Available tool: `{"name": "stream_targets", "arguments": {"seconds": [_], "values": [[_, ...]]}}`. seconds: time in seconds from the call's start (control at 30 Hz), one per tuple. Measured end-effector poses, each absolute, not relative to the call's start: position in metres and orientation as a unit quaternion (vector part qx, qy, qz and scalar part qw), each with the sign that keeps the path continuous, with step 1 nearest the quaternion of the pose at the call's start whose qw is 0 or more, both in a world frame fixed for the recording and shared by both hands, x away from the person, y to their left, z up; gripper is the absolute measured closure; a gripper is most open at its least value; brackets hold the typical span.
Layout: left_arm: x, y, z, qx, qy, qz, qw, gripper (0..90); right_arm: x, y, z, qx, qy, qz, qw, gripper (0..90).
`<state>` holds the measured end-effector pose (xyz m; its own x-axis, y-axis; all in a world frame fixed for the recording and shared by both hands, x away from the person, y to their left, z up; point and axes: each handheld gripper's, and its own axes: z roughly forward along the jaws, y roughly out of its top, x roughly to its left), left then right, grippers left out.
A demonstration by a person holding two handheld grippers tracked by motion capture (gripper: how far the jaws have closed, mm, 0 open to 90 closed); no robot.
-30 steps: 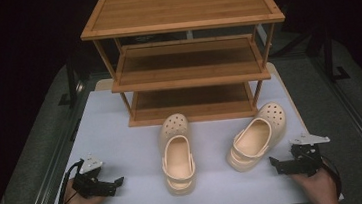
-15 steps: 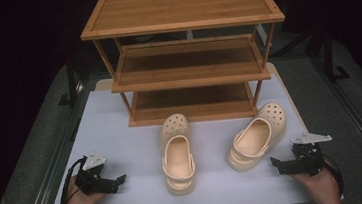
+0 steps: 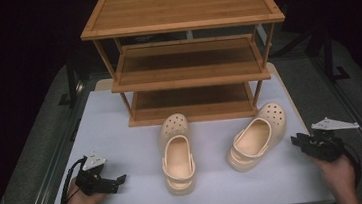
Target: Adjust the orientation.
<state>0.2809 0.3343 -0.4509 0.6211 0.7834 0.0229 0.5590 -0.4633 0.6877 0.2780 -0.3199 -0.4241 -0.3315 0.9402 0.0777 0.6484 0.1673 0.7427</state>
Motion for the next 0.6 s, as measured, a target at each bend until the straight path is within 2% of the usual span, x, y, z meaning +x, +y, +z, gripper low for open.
{"name": "stream_targets", "arguments": {"seconds": [0.1,0.6], "values": [[0.281,0.334,-0.451,0.838,0.401,0.170,0.329,0.0,0.290,-0.329,-0.420,0.542,0.729,0.366,0.205,89.5],[0.281,0.334,-0.451,0.837,0.402,0.169,0.331,0.0,0.344,-0.335,-0.412,0.538,0.733,0.365,0.199,89.7]]}}
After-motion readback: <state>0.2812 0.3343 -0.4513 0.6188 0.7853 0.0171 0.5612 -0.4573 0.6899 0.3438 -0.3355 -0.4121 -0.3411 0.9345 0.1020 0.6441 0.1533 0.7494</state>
